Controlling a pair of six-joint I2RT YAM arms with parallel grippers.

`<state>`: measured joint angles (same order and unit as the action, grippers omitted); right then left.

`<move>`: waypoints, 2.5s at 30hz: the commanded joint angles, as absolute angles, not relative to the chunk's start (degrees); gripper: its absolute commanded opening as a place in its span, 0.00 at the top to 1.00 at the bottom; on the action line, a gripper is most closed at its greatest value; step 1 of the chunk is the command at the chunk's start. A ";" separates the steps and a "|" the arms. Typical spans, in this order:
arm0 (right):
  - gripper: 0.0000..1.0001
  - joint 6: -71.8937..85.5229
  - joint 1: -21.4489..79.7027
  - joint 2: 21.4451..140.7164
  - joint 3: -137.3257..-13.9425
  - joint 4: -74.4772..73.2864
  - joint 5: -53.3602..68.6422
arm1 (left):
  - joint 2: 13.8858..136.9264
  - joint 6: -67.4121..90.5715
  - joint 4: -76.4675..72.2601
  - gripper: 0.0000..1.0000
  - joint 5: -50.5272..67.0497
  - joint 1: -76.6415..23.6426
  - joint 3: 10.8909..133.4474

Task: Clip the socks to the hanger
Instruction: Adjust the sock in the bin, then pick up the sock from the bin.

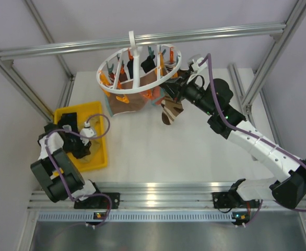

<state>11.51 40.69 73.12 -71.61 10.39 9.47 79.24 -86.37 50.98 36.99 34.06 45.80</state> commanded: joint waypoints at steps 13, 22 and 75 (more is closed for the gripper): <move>1.00 11.78 39.99 73.57 -71.01 5.54 9.14 | 68.91 -41.69 38.15 0.44 35.35 34.45 46.32; 1.00 12.13 39.99 73.92 -70.31 6.24 8.88 | 64.60 -24.80 30.96 0.29 26.46 33.93 41.40; 1.00 11.87 39.73 72.86 -70.66 6.24 10.20 | 51.14 -23.93 11.59 1.00 49.67 -3.77 55.36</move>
<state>10.33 40.34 72.38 -70.87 10.02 9.17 48.47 -36.99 25.32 58.46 -0.71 51.27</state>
